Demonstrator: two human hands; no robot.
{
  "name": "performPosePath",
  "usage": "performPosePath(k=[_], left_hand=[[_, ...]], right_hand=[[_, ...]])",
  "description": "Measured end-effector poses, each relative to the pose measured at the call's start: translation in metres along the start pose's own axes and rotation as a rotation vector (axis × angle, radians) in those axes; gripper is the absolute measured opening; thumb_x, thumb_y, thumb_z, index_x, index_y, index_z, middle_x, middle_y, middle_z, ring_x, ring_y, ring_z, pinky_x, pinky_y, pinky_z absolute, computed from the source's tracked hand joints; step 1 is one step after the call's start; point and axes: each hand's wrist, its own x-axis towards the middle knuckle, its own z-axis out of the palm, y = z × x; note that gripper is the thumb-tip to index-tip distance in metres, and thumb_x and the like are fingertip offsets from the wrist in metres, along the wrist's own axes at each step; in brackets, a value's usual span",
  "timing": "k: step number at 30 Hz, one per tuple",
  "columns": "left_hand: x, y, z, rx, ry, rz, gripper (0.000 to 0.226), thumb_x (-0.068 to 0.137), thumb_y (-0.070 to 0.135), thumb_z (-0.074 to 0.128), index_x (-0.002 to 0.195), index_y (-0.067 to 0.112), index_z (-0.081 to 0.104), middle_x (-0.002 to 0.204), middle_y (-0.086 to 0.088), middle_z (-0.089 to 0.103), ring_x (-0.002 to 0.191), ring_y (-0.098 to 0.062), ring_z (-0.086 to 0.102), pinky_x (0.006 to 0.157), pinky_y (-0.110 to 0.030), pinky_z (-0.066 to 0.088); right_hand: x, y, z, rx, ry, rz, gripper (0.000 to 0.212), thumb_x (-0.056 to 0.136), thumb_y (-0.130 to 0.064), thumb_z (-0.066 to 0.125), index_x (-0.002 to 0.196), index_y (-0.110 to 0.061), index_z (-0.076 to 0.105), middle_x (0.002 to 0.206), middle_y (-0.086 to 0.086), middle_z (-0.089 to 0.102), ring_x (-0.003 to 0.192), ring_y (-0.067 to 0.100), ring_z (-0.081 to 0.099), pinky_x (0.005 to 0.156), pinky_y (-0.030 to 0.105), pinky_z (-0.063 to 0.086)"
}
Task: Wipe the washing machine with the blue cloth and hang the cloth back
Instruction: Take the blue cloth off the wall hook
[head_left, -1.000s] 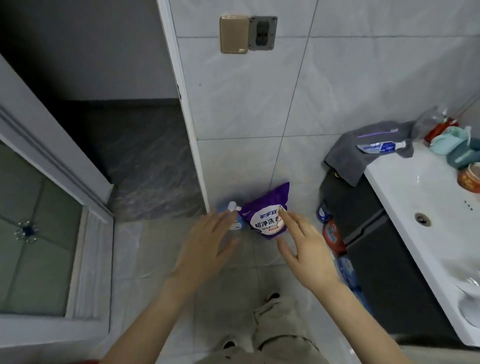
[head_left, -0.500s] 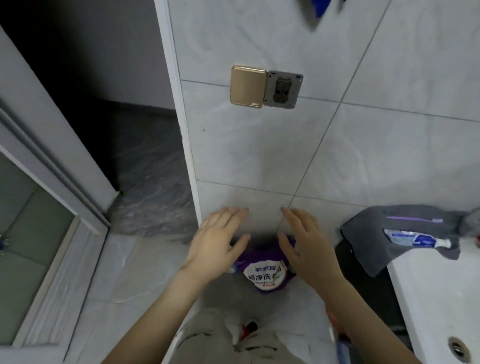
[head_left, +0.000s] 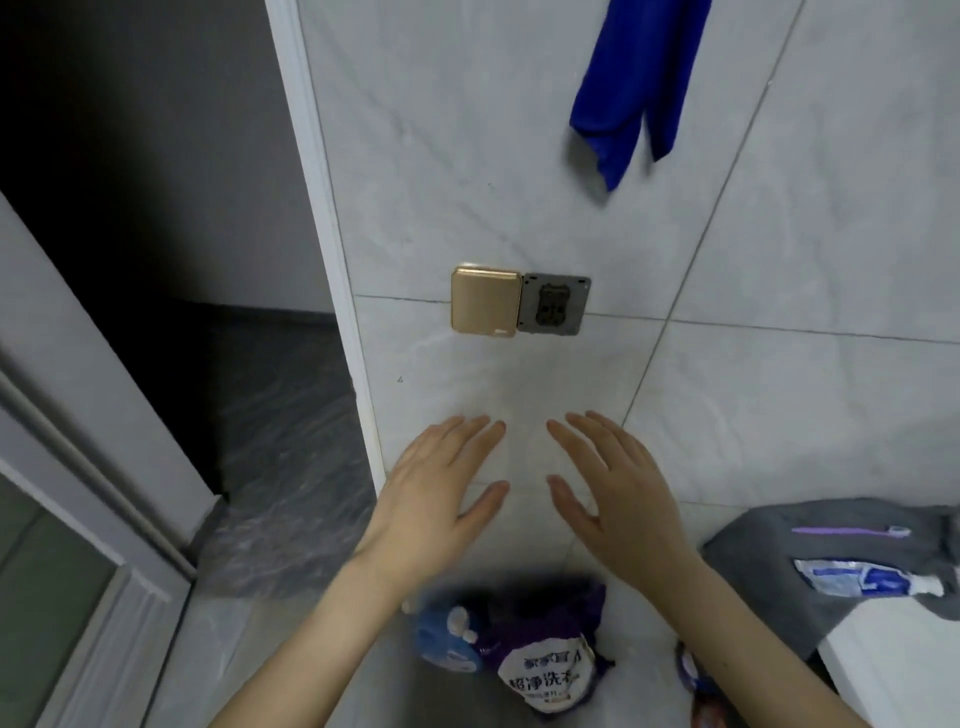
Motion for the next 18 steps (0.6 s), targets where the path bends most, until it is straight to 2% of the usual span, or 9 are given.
performPosePath(k=[2, 5, 8, 10, 13, 16, 18], left_hand=[[0.028, 0.003, -0.022, -0.036, 0.073, 0.039, 0.059, 0.096, 0.054, 0.038, 0.148, 0.026, 0.042, 0.149, 0.007, 0.046, 0.138, -0.008, 0.037, 0.114, -0.028, 0.031], [0.079, 0.014, -0.065, -0.026, 0.217, 0.141, 0.052, 0.095, 0.051, 0.045, 0.143, 0.031, 0.043, 0.140, 0.014, 0.051, 0.124, 0.007, 0.038, 0.102, -0.009, 0.024], [0.132, 0.031, -0.107, -0.116, 0.321, 0.195, 0.051, 0.095, 0.050, 0.048, 0.143, 0.035, 0.042, 0.139, 0.018, 0.050, 0.123, 0.009, 0.039, 0.095, 0.000, 0.025], [0.167, 0.045, -0.135, -0.249, 0.382, 0.238, 0.053, 0.094, 0.051, 0.048, 0.144, 0.035, 0.042, 0.141, 0.020, 0.047, 0.129, 0.006, 0.041, 0.099, -0.002, 0.030], [0.217, 0.070, -0.176, -0.437, 0.484, 0.307, 0.055, 0.093, 0.047, 0.051, 0.145, 0.033, 0.041, 0.141, 0.022, 0.046, 0.130, 0.008, 0.042, 0.103, -0.006, 0.033], [0.261, 0.091, -0.213, -0.418, 0.583, 0.376, 0.056, 0.095, 0.044, 0.053, 0.147, 0.034, 0.039, 0.140, 0.026, 0.042, 0.128, 0.013, 0.038, 0.102, -0.004, 0.033], [0.287, 0.097, -0.232, -0.340, 0.647, 0.421, 0.056, 0.097, 0.040, 0.053, 0.150, 0.030, 0.037, 0.147, 0.019, 0.041, 0.135, 0.004, 0.036, 0.108, -0.016, 0.032]], right_hand=[[0.025, -0.001, -0.019, 0.012, 0.074, -0.033, 0.050, 0.098, -0.039, 0.043, 0.137, -0.010, 0.054, 0.138, 0.010, 0.055, 0.130, 0.027, 0.049, 0.102, 0.048, 0.045], [0.071, -0.001, -0.061, 0.006, 0.197, -0.096, 0.047, 0.098, -0.037, 0.046, 0.134, -0.009, 0.055, 0.136, 0.008, 0.056, 0.127, 0.024, 0.051, 0.101, 0.042, 0.047], [0.117, 0.000, -0.109, -0.015, 0.345, -0.127, 0.048, 0.096, -0.037, 0.047, 0.134, -0.010, 0.056, 0.134, 0.005, 0.057, 0.125, 0.019, 0.051, 0.104, 0.029, 0.042], [0.146, 0.001, -0.144, -0.032, 0.458, -0.142, 0.047, 0.096, -0.037, 0.047, 0.134, -0.012, 0.055, 0.133, 0.002, 0.056, 0.125, 0.016, 0.049, 0.104, 0.021, 0.038], [0.187, 0.003, -0.193, -0.002, 0.630, -0.159, 0.044, 0.095, -0.035, 0.047, 0.134, -0.016, 0.054, 0.132, -0.002, 0.054, 0.124, 0.014, 0.049, 0.101, 0.018, 0.036], [0.227, 0.004, -0.233, 0.072, 0.753, -0.145, 0.046, 0.095, -0.036, 0.050, 0.139, -0.023, 0.048, 0.136, -0.007, 0.050, 0.125, 0.005, 0.044, 0.100, 0.008, 0.030], [0.252, 0.003, -0.253, 0.129, 0.793, -0.114, 0.052, 0.095, -0.040, 0.052, 0.144, -0.029, 0.041, 0.139, -0.009, 0.044, 0.124, -0.002, 0.038, 0.095, -0.001, 0.025]])
